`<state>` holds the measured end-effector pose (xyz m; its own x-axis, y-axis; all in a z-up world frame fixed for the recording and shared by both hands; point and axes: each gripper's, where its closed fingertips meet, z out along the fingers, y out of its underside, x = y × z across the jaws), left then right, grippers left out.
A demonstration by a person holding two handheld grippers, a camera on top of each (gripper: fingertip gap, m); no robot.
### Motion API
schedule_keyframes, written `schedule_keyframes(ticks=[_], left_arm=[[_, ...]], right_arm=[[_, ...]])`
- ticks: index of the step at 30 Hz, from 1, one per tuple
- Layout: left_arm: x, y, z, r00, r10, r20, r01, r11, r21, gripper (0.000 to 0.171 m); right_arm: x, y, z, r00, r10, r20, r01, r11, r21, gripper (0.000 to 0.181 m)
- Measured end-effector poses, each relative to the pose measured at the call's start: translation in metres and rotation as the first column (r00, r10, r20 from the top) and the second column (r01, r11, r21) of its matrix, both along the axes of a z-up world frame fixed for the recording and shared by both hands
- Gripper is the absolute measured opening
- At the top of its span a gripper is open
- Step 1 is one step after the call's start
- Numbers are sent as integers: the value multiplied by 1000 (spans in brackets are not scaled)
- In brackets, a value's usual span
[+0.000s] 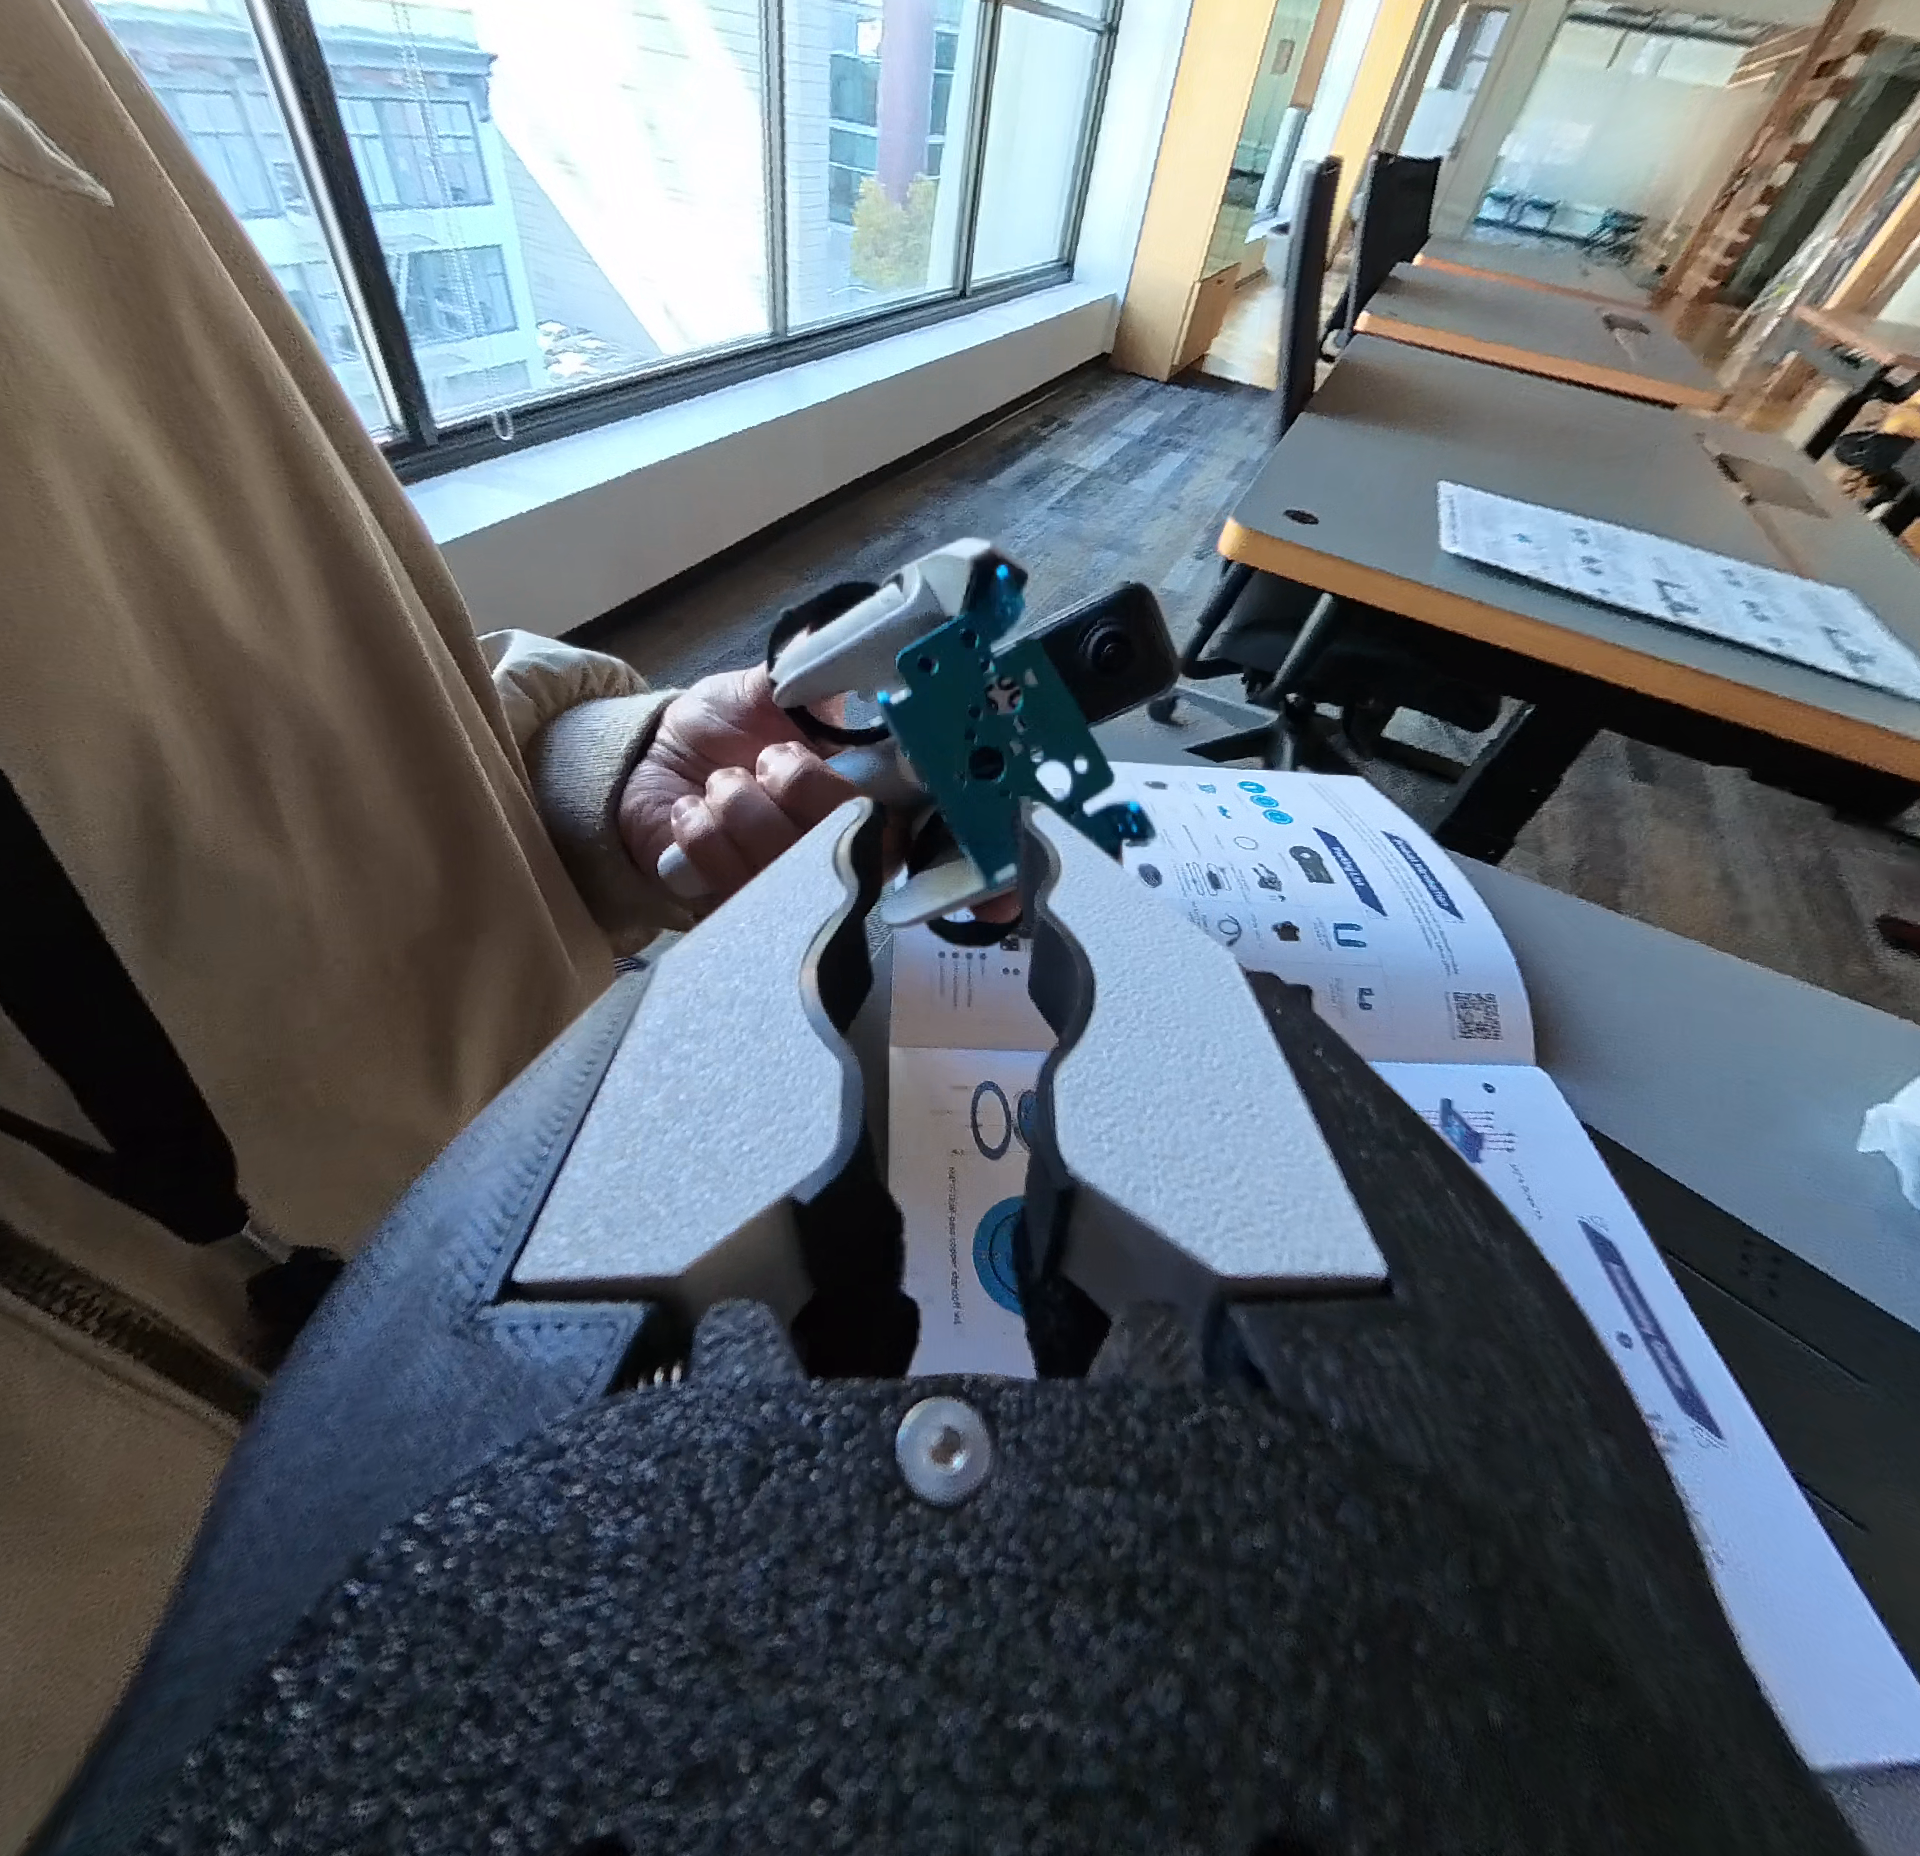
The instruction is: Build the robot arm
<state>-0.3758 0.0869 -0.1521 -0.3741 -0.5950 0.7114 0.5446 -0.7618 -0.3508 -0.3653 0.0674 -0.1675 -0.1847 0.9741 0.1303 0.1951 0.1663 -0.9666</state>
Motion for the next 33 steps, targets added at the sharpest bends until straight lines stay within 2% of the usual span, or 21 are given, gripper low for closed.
schedule_keyframes(ticks=[1,4,6,8,9,11,12,14,16,17,18,20,22,24,26,28,30,33], left_arm=[[6,0,-3,1000,-12,-20,11,1000,-11,62],[25,3,-8,997,-34,-73,31,999,-35,62],[38,8,-14,986,0,-165,-4,1000,-24,62],[50,18,-21,947,64,-315,-61,998,20,62],[57,24,-25,906,105,-411,-90,994,58,62],[70,37,-30,780,189,-596,-112,980,165,63],[76,44,-31,694,230,-683,-101,969,224,63],[87,61,-34,447,322,-835,-30,938,346,63],[98,82,-32,187,402,-896,92,901,424,62],[108,92,-27,88,427,-900,170,884,436,63],[123,101,-22,16,449,-893,256,862,438,62],[161,128,-12,-91,513,-854,409,801,437,63],[207,163,-13,-173,574,-800,553,729,403,62],[258,199,-26,-212,603,-769,665,666,339,62],[304,240,-47,-258,605,-753,733,631,255,63],[340,290,-70,-319,591,-741,741,643,193,63],[364,337,-94,-396,534,-747,704,699,126,63],[385,376,-130,-454,415,-789,640,767,35,62]], right_arm=[[2,-2,0,1000,-5,-8,5,1000,12,18],[10,-7,-5,1000,-9,2,9,1000,23,10],[19,-5,-10,999,-33,25,33,999,20,15],[36,-2,-11,997,-71,23,71,997,-13,21],[49,3,-12,994,-107,23,107,994,-36,25],[81,15,-19,980,-195,38,198,977,-84,30],[101,23,-23,966,-254,42,257,961,-105,31],[146,39,-32,923,-382,40,384,912,-144,31],[197,55,-42,857,-515,33,512,840,-180,30],[223,63,-48,815,-579,26,572,796,-198,30],[247,69,-52,774,-633,19,621,753,-218,30],[290,76,-61,695,-719,7,699,673,-243,31],[321,80,-66,623,-782,-4,757,605,-246,32],[341,81,-67,565,-825,4,806,551,-217,35],[351,80,-62,524,-851,-34,833,521,-187,34],[354,76,-61,510,-859,-51,836,509,-207,33],[352,74,-62,512,-858,-49,828,508,-239,33],[347,73,-63,517,-855,-46,829,513,-225,33]])
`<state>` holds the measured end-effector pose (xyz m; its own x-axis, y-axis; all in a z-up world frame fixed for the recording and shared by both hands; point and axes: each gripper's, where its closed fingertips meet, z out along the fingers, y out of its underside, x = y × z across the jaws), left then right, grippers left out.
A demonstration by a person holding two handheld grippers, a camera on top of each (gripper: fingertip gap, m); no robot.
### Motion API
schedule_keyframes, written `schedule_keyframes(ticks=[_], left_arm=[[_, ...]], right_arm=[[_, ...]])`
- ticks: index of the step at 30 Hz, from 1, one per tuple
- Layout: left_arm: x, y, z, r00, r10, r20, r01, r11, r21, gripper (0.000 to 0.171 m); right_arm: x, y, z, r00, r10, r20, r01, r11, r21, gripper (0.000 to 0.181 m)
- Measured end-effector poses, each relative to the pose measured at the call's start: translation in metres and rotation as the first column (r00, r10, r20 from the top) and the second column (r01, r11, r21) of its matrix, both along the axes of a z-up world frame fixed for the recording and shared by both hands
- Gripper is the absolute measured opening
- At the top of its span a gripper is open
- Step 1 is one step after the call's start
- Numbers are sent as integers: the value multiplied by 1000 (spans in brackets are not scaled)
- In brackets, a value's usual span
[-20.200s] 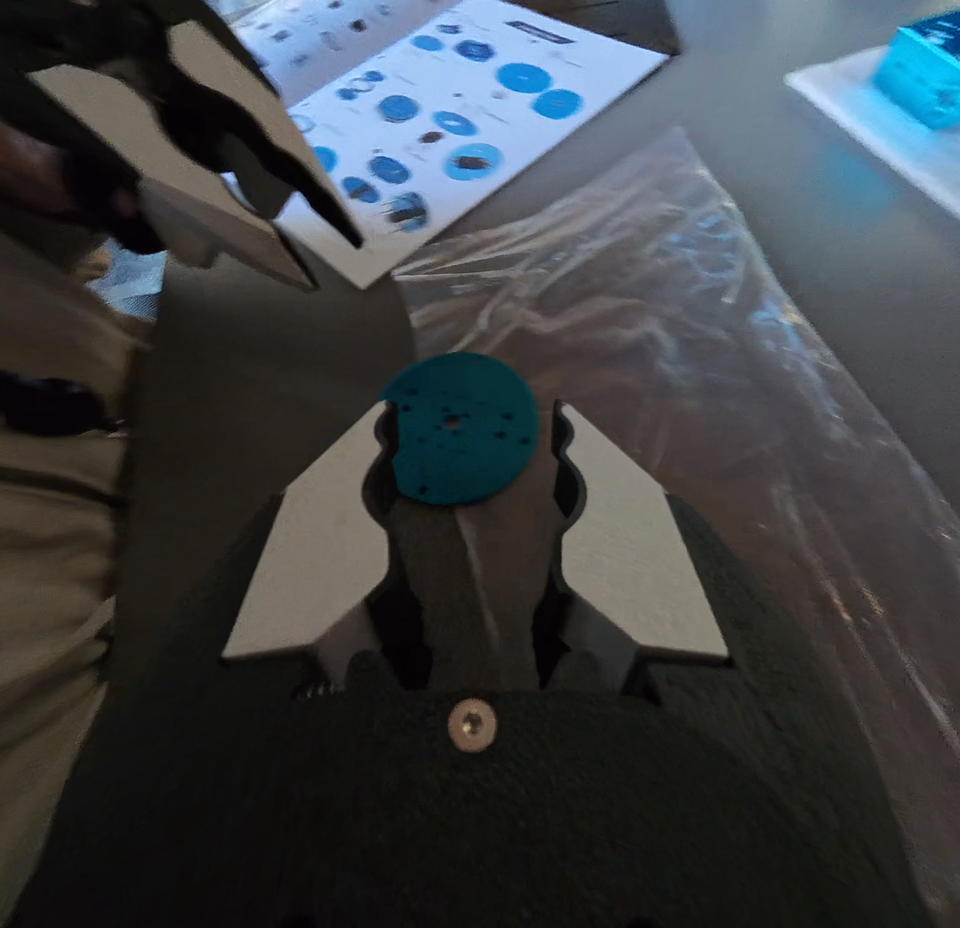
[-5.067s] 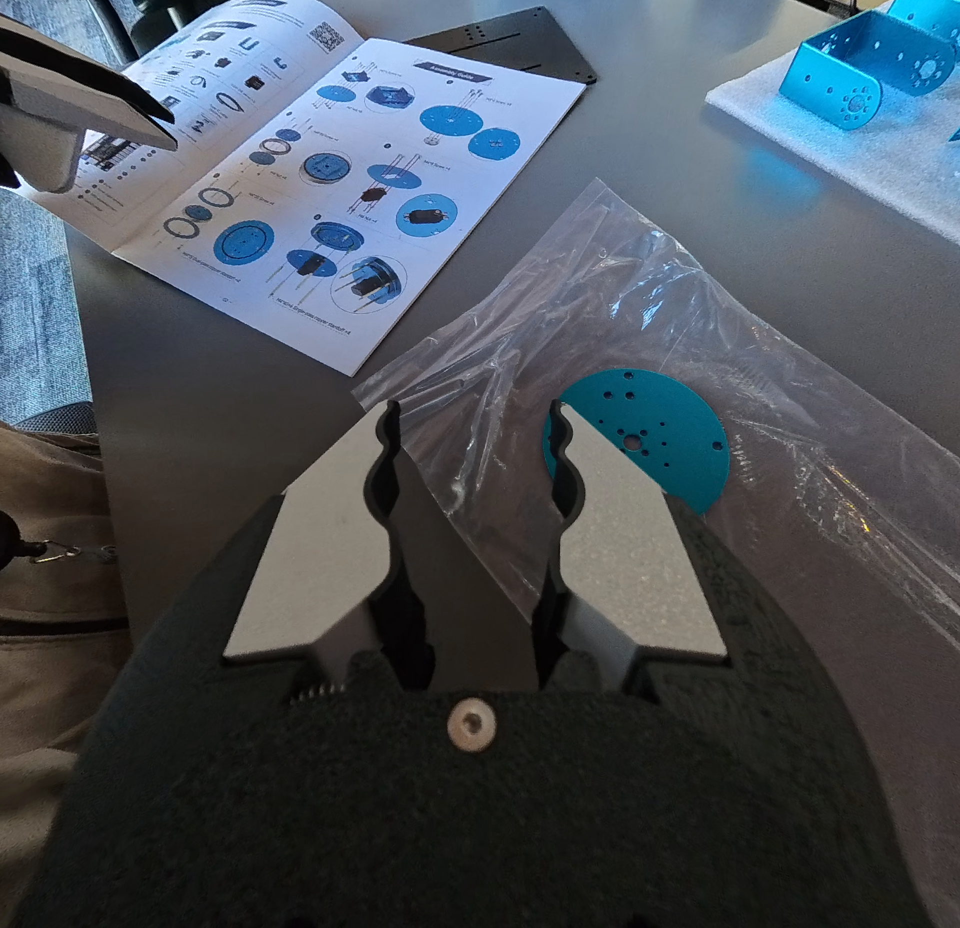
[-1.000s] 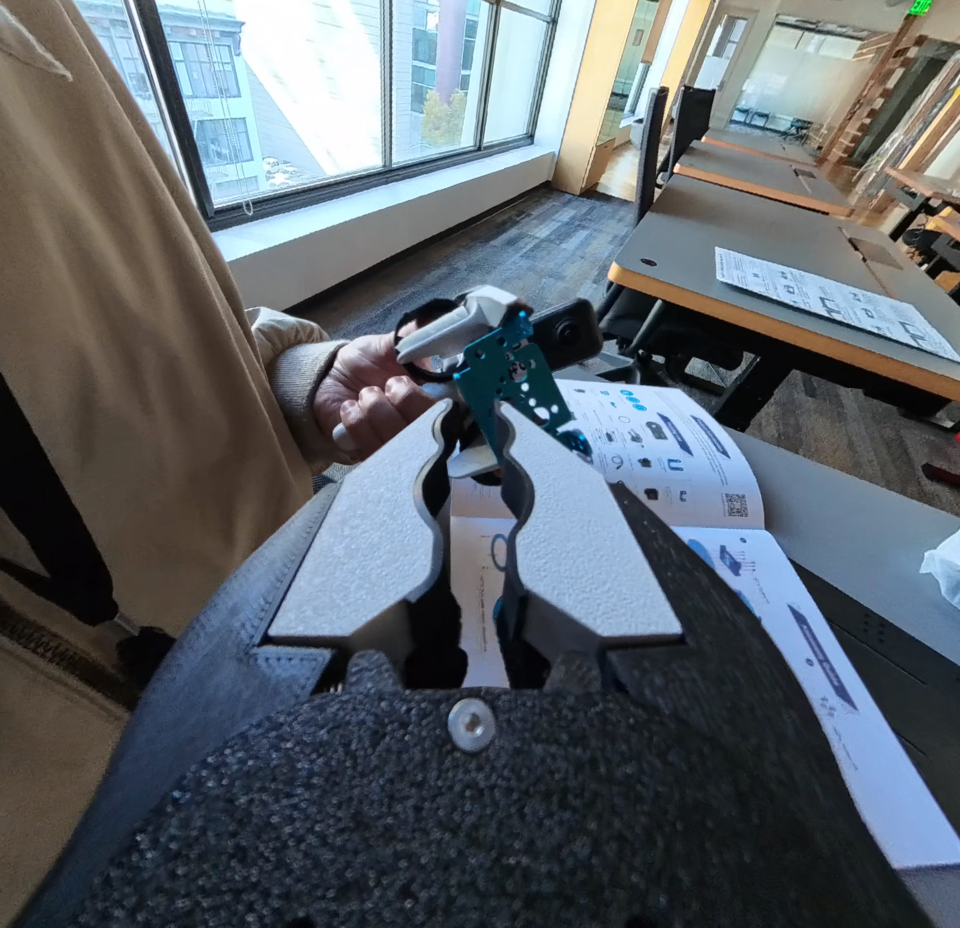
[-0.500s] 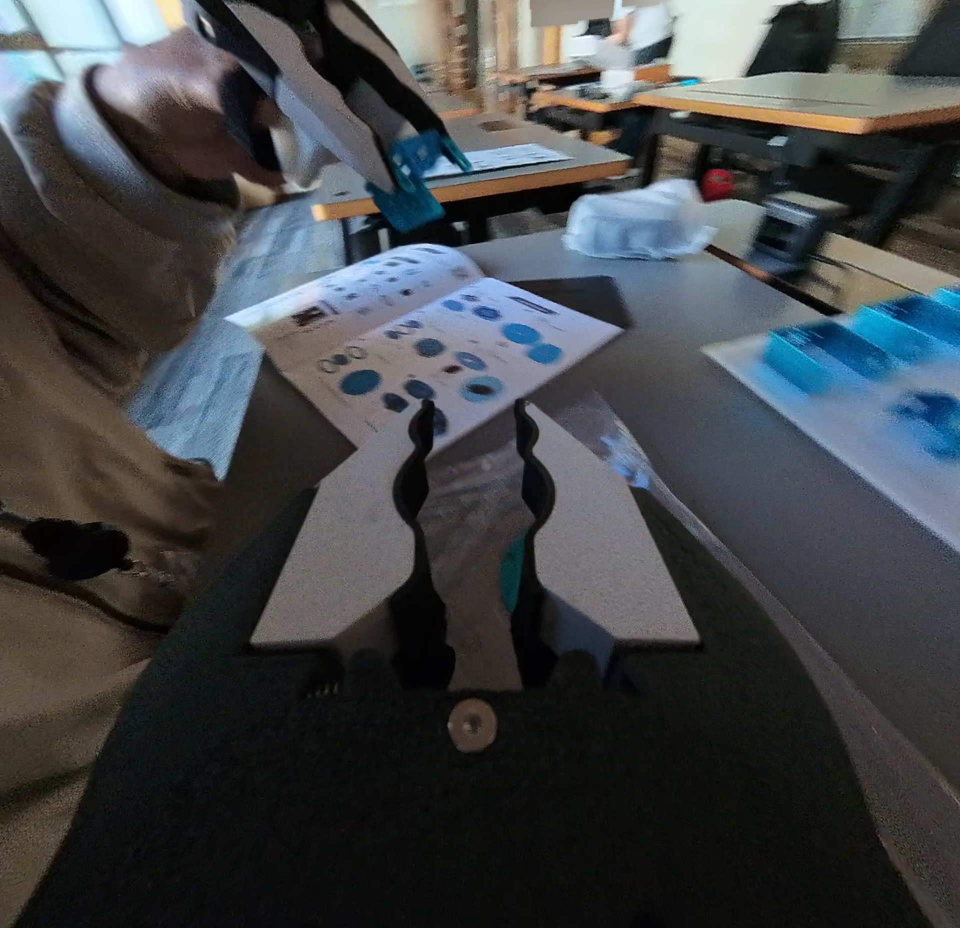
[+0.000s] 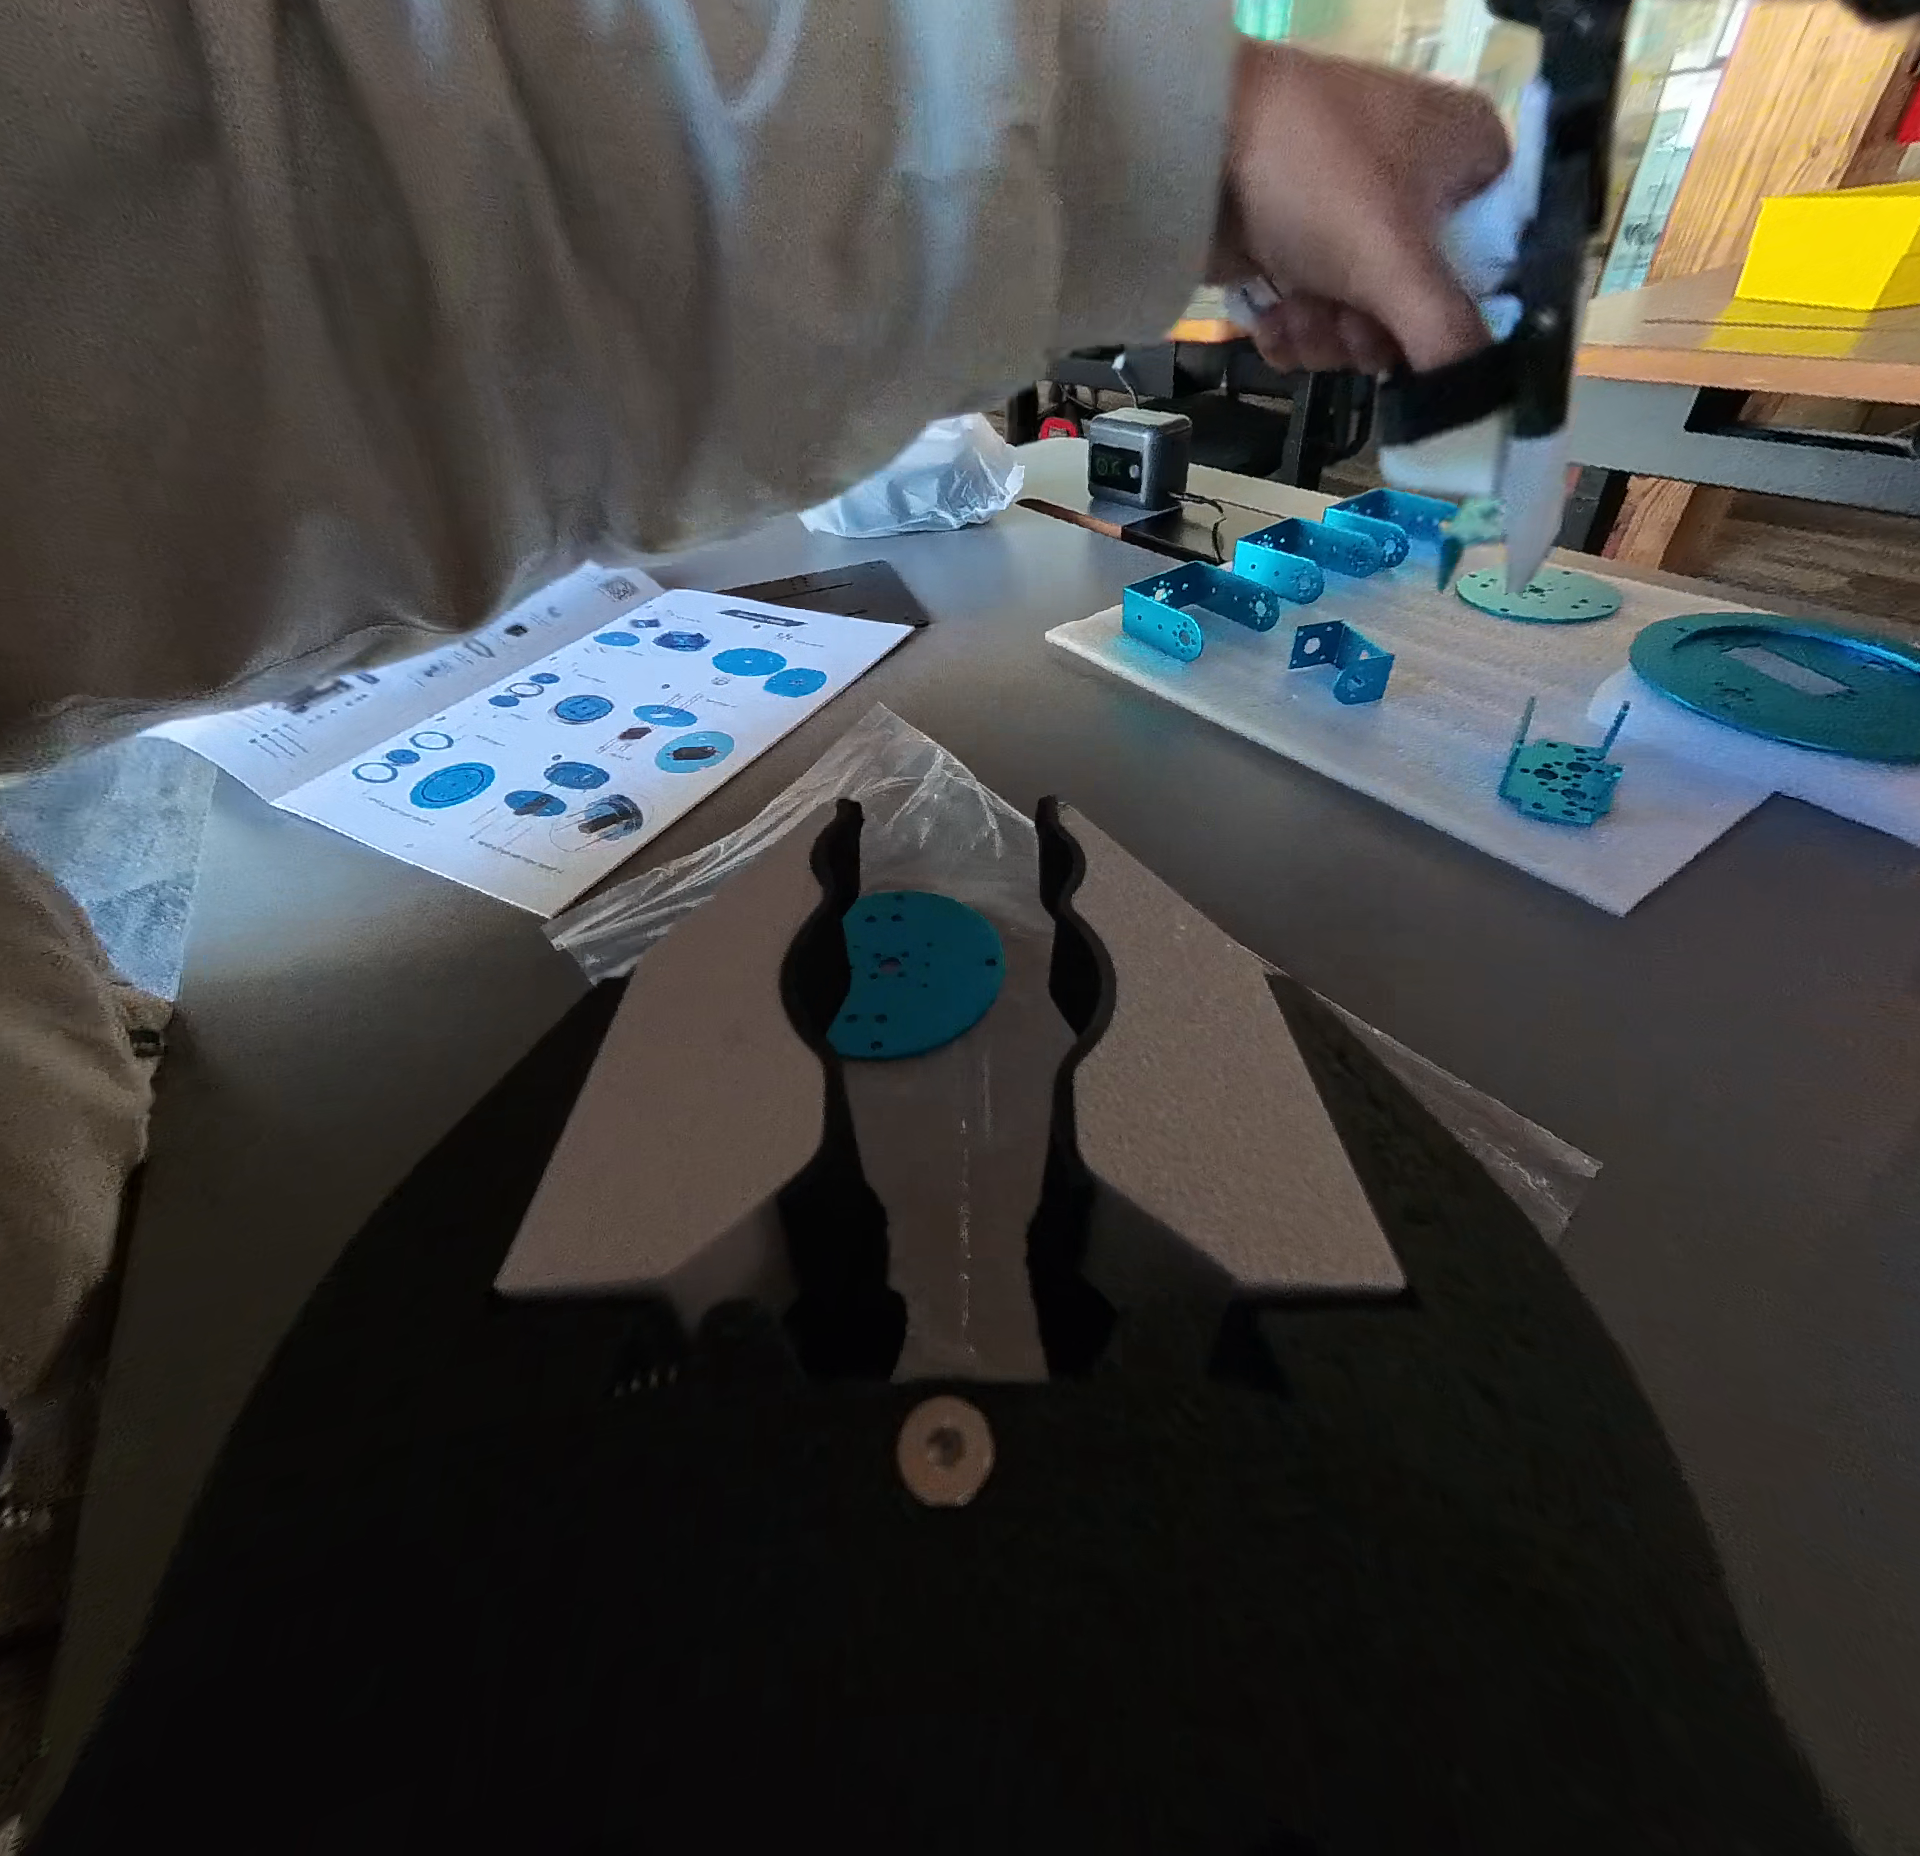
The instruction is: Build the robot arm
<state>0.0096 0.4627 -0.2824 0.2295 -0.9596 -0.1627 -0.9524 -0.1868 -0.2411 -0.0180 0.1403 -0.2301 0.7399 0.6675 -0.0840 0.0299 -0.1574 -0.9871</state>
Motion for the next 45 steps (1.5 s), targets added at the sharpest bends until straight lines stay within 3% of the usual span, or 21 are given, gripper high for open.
schedule_keyframes(ticks=[6,16,20,24,29,33,40,45], left_arm=[[-2,15,-45,993,-6,-115,3,1000,-25,63],[-1,20,-56,997,-23,-80,20,999,-35,68],[0,14,-43,1000,-27,-15,27,999,-25,81],[1,-3,0,987,-15,162,16,1000,-6,82],[5,-50,55,891,5,453,3,1000,-19,82],[-1,-101,73,801,42,598,-7,998,-61,79],[-68,-188,80,781,71,621,-145,987,69,77],[-111,-263,75,690,215,691,-275,961,-24,76]], right_arm=[[4,3,-5,999,-35,33,35,999,-1,33],[6,8,-15,999,-40,29,41,998,-46,33],[10,5,-10,997,-14,-81,6,996,-92,33],[34,2,-9,989,-54,-141,29,985,-171,35],[74,16,-2,969,-172,-176,132,967,-220,36],[78,25,-9,959,-214,-188,165,955,-245,38],[62,0,-17,971,-204,-125,165,949,-268,38],[48,-38,-26,983,-153,-105,115,946,-302,38]])
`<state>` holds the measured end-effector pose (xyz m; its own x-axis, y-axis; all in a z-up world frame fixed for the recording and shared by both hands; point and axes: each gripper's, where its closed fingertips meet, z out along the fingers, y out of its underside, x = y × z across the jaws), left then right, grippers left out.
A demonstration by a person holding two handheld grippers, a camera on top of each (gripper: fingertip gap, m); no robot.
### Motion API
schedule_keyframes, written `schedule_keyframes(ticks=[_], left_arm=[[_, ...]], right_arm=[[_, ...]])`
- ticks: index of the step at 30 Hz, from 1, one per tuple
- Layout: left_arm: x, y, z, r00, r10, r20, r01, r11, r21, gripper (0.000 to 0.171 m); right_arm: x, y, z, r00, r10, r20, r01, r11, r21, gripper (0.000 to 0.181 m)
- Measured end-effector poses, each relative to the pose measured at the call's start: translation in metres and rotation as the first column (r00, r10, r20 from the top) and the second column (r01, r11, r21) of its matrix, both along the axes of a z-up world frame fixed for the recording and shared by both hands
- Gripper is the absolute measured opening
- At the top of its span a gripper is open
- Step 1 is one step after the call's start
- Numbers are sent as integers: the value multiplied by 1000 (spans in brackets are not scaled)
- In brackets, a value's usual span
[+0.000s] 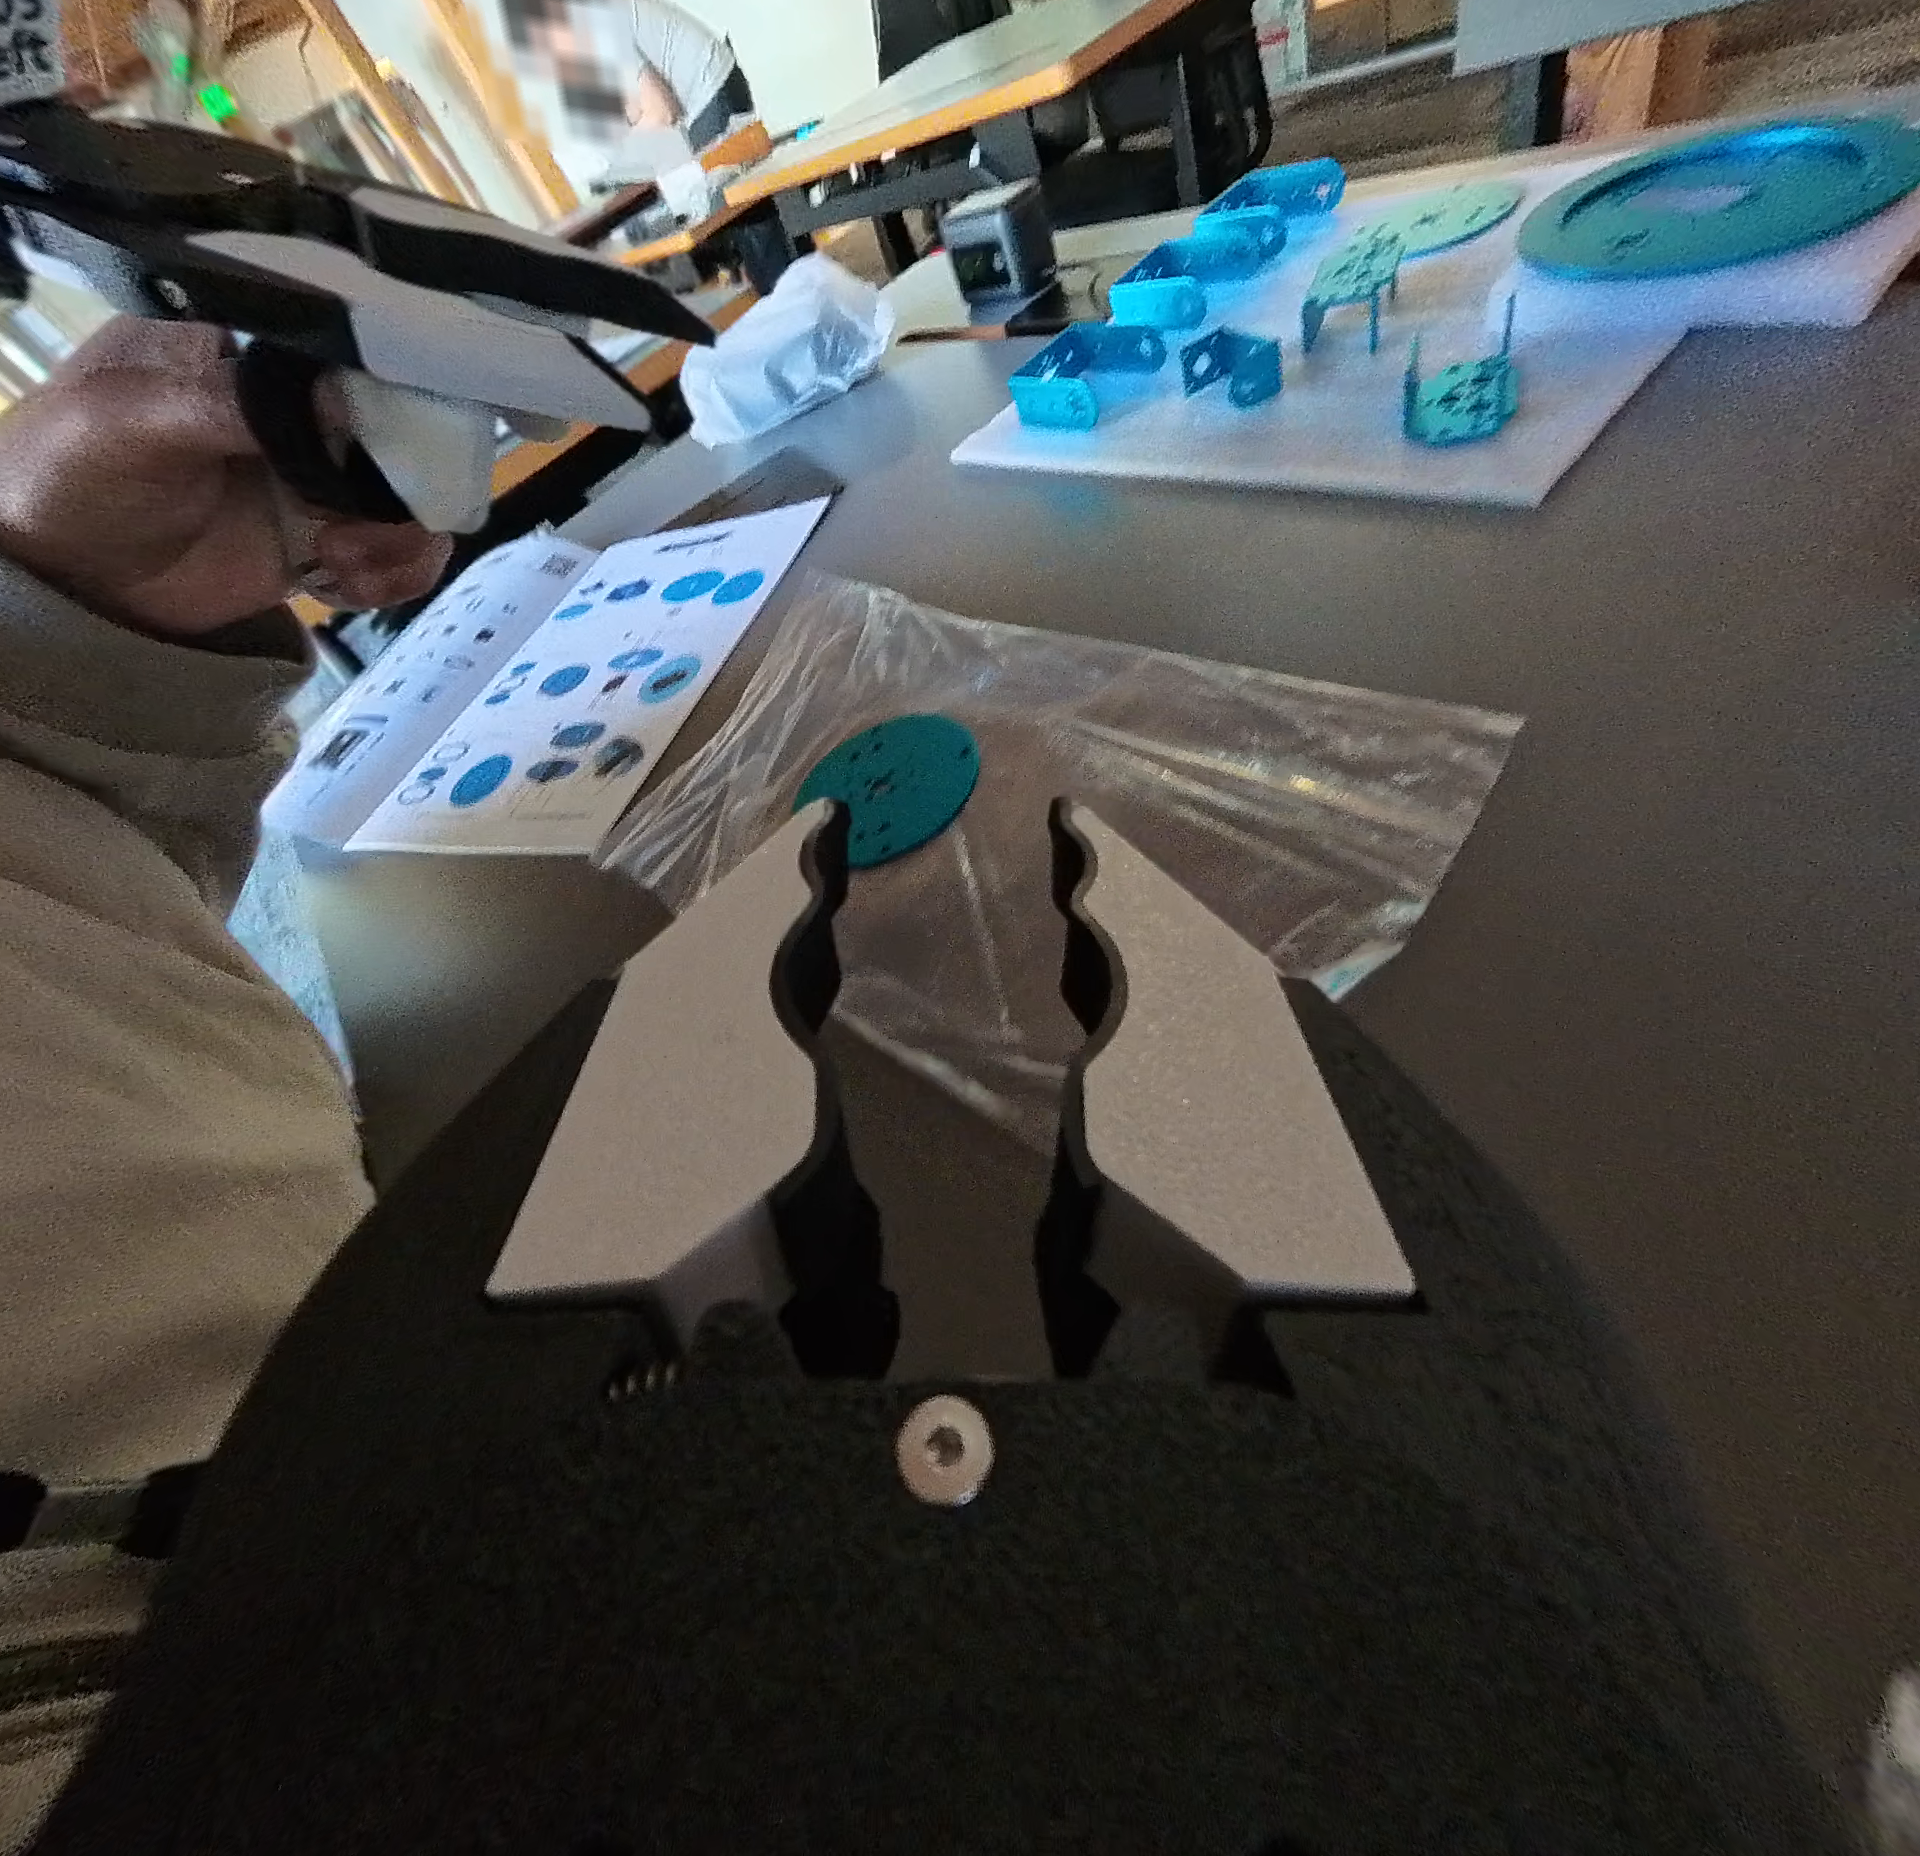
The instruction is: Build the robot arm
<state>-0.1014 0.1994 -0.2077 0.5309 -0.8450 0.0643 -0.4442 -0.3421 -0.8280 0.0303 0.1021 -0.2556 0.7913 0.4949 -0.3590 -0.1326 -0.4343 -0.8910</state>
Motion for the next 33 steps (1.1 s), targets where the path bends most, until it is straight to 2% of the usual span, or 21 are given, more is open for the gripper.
schedule_keyframes(ticks=[6,10,13,16,20,24,28,33], left_arm=[[-39,-73,-15,991,121,61,-117,991,-63,76],[-68,-135,-18,980,181,85,-176,982,-64,76],[-94,-191,-26,973,222,69,-215,972,-90,76],[-120,-247,-40,963,264,63,-256,961,-103,76],[-148,-319,-56,949,311,51,-306,949,-80,76],[-166,-373,-58,926,368,79,-367,930,-38,76],[-178,-406,-61,909,405,100,-405,914,-18,76],[-187,-409,-64,890,442,111,-447,894,23,76]], right_arm=[[5,-63,9,997,-37,61,35,999,33,38],[45,-122,6,971,-165,173,157,986,58,38],[91,-172,-1,917,-291,271,285,956,61,39],[118,-223,-2,899,-354,258,351,935,59,38],[124,-283,1,901,-339,272,336,940,58,38],[121,-321,10,913,-279,297,283,959,31,38],[116,-338,23,915,-234,329,233,971,43,38],[101,-341,38,924,-189,333,172,982,82,38]])
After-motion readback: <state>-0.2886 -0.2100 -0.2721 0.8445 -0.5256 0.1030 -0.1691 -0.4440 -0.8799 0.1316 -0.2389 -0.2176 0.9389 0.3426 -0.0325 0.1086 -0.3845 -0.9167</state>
